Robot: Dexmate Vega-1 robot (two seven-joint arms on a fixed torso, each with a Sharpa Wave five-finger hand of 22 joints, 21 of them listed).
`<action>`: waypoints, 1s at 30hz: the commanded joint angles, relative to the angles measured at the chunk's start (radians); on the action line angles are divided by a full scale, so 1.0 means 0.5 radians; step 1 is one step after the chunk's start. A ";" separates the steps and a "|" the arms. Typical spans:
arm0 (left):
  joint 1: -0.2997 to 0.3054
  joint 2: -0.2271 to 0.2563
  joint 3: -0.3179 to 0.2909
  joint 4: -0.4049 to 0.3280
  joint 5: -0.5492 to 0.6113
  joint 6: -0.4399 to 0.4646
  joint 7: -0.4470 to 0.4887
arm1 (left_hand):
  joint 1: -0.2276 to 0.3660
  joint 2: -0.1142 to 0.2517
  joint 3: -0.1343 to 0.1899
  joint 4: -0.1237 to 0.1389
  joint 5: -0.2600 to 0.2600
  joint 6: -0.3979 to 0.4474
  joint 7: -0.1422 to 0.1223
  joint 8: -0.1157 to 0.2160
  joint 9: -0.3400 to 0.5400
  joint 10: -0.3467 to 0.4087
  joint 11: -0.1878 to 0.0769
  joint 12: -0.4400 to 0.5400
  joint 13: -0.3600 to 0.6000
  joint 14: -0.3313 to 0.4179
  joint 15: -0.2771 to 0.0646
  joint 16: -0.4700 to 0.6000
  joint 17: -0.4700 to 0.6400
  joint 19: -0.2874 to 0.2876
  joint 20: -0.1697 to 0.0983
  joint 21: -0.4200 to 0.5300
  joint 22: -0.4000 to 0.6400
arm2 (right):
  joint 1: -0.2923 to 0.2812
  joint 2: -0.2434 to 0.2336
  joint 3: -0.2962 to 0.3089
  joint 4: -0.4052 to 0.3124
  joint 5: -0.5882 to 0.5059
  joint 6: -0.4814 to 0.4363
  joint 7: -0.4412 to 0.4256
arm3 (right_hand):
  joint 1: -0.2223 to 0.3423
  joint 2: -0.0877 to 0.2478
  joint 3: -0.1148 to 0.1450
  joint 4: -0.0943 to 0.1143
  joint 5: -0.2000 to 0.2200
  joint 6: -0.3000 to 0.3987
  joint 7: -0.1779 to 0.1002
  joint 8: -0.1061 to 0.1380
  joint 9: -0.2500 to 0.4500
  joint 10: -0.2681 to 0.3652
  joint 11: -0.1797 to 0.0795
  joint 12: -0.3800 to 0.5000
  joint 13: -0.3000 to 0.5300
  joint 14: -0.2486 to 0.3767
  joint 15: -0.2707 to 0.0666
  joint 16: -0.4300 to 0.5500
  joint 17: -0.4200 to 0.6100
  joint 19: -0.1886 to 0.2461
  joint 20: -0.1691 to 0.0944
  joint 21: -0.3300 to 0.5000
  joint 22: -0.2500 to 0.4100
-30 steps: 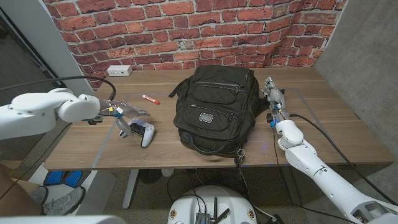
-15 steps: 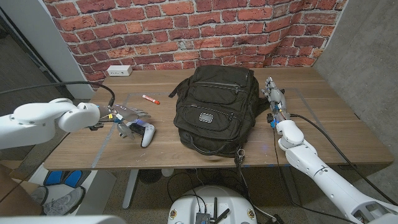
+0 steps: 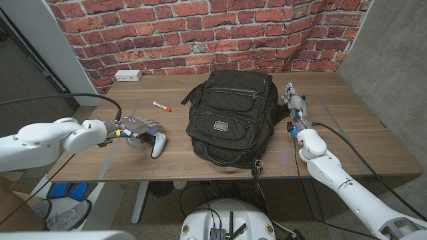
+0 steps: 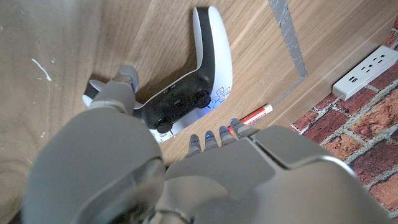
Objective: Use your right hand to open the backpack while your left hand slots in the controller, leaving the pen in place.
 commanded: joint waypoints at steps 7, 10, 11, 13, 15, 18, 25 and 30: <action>-0.080 -0.028 0.192 0.047 0.019 0.029 0.240 | 0.101 -0.021 -0.008 -0.009 0.008 0.061 -0.018 0.069 0.002 0.195 -0.096 0.041 0.014 0.229 -0.105 0.032 0.015 0.160 -0.091 0.010 0.008 | -0.017 -0.007 0.005 -0.028 -0.005 -0.016 -0.013 | -0.009 0.053 0.011 -0.011 -0.008 0.010 -0.011 0.009 0.010 0.009 -0.013 0.017 0.005 0.001 0.011 0.015 0.008 0.012 -0.013 0.008 0.003; -0.103 -0.042 0.219 0.053 0.029 0.046 0.259 | 0.112 -0.023 -0.012 -0.009 0.007 0.094 -0.027 0.083 0.002 0.230 -0.108 0.047 0.016 0.254 -0.114 0.030 0.015 0.174 -0.101 0.006 0.008 | -0.016 -0.005 0.004 -0.024 -0.006 -0.012 -0.012 | -0.009 0.053 0.012 -0.012 -0.008 0.009 -0.011 0.008 0.010 0.009 -0.013 0.017 0.005 0.001 0.012 0.016 0.008 0.013 -0.012 0.008 0.003; -0.110 -0.046 0.228 0.058 0.039 0.043 0.276 | 0.117 -0.024 -0.014 -0.009 0.007 0.106 -0.032 0.089 0.003 0.236 -0.111 0.047 0.017 0.269 -0.122 0.031 0.015 0.178 -0.101 0.004 0.008 | -0.015 -0.004 0.003 -0.024 -0.006 -0.012 -0.011 | -0.009 0.053 0.012 -0.013 -0.008 0.009 -0.012 0.008 0.010 0.010 -0.012 0.018 0.005 0.001 0.012 0.016 0.008 0.013 -0.012 0.008 0.003; -0.127 -0.055 0.245 0.065 0.054 0.042 0.293 | 0.133 -0.028 -0.020 -0.008 0.007 0.147 -0.050 0.108 0.004 0.287 -0.128 0.056 0.020 0.308 -0.142 0.031 0.016 0.202 -0.111 0.001 0.008 | -0.014 -0.002 0.002 -0.021 -0.006 -0.010 -0.010 | -0.010 0.052 0.013 -0.014 -0.008 0.009 -0.013 0.009 0.010 0.010 -0.012 0.018 0.005 0.002 0.012 0.016 0.008 0.012 -0.010 0.007 0.003; -0.144 -0.060 0.259 0.071 0.061 0.035 0.300 | 0.138 -0.029 -0.023 -0.008 0.006 0.169 -0.056 0.118 0.004 0.305 -0.143 0.059 0.021 0.320 -0.142 0.030 0.016 0.208 -0.111 -0.001 0.008 | -0.011 -0.001 0.002 -0.018 -0.007 -0.009 -0.010 | -0.011 0.053 0.013 -0.014 -0.008 0.009 -0.011 0.008 0.010 0.010 -0.011 0.018 0.005 0.002 0.013 0.017 0.009 0.012 -0.009 0.008 0.003; -0.158 -0.067 0.273 0.072 0.059 0.050 0.314 | 0.152 -0.029 -0.029 -0.006 0.006 0.209 -0.073 0.137 0.006 0.362 -0.156 0.072 0.024 0.353 -0.140 0.029 0.017 0.226 -0.110 -0.005 0.008 | -0.008 0.000 0.001 -0.014 -0.007 -0.007 -0.007 | -0.011 0.052 0.014 -0.015 -0.009 0.010 -0.012 0.009 0.010 0.009 -0.012 0.018 0.005 0.000 0.010 0.016 0.009 0.012 -0.009 0.008 0.004; -0.212 -0.107 0.318 0.108 0.120 0.005 0.366 | 0.179 -0.027 -0.049 -0.002 0.008 0.301 -0.115 0.183 0.009 0.512 -0.217 0.105 0.032 0.395 -0.120 0.013 0.016 0.308 -0.114 0.002 0.008 | 0.007 0.007 -0.005 0.001 -0.005 -0.007 0.004 | -0.013 0.052 0.016 -0.017 -0.009 0.009 -0.013 0.008 0.010 0.010 -0.012 0.018 0.005 0.002 0.012 0.018 0.009 0.013 -0.006 0.008 0.004; -0.230 -0.132 0.334 0.117 0.151 0.018 0.394 | 0.220 -0.024 -0.082 0.001 0.008 0.462 -0.139 0.262 0.012 0.677 -0.278 0.136 0.052 0.555 -0.214 0.028 0.017 0.424 -0.161 0.003 0.009 | 0.016 0.013 -0.008 0.015 0.002 -0.003 0.014 | -0.015 0.054 0.018 -0.017 -0.009 0.009 -0.015 0.009 0.010 0.010 -0.014 0.018 0.005 0.002 0.011 0.019 0.010 0.013 -0.006 0.008 0.004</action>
